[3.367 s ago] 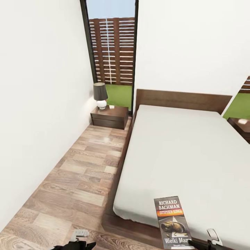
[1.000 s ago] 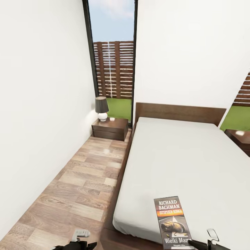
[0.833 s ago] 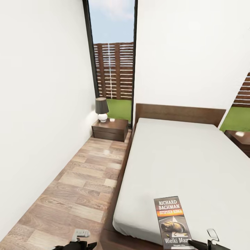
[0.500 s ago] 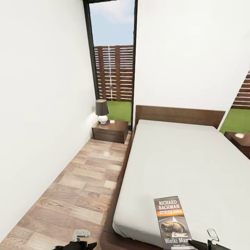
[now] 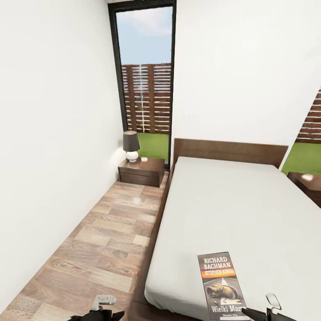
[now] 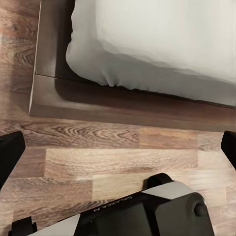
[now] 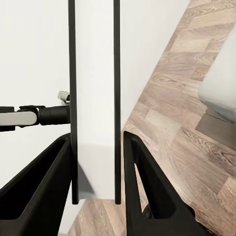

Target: In the bedroom, move the book from the bed onto either nightstand, and place the two sandals side by side next to the bed.

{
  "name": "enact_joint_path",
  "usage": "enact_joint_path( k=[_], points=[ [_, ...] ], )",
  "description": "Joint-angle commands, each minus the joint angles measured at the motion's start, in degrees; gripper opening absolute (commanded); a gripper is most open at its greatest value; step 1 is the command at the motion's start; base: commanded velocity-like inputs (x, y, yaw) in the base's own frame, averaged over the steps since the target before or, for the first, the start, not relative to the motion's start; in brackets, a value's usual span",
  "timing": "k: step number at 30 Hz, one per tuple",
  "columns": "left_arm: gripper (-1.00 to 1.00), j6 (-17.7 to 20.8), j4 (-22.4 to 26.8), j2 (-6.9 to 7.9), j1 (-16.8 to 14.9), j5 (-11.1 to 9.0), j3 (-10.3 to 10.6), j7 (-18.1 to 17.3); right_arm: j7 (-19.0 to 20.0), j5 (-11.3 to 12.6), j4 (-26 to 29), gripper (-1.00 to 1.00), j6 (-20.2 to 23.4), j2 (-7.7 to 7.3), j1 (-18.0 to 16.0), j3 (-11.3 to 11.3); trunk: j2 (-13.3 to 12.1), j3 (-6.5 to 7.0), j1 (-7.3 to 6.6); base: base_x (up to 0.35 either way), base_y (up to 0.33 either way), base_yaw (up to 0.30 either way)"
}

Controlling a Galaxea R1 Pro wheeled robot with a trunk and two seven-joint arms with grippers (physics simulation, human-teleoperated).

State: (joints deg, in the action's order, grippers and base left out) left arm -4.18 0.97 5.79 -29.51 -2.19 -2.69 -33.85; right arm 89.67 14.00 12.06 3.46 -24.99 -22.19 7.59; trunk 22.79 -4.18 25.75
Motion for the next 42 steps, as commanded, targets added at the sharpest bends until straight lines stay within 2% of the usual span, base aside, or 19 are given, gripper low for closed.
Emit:
enact_joint_path(
  k=[1, 21, 42],
  points=[
    [1.00, -0.04, -0.09, 0.00, -0.06, -0.16, -0.21, -0.25, 0.23, 0.16, -0.02, -1.00, 0.41, -0.01, -0.05, -0.03, 0.12, -0.09, 0.04, 0.000, 0.000, 0.000],
    [1.00, -0.04, -0.09, 0.01, -0.09, -0.13, -0.21, -0.25, 0.20, 0.16, -0.02, -1.00, 0.41, 0.03, -0.05, -0.03, 0.12, 0.05, 0.04, 0.000, 0.000, 0.000],
    [1.00, -0.04, -0.09, 0.01, -0.07, -0.15, -0.21, -0.25, 0.24, 0.16, -0.02, -1.00, 0.41, 0.03, -0.05, -0.03, 0.12, 1.91, 0.04, 0.000, 0.000, 0.000]
  ],
)
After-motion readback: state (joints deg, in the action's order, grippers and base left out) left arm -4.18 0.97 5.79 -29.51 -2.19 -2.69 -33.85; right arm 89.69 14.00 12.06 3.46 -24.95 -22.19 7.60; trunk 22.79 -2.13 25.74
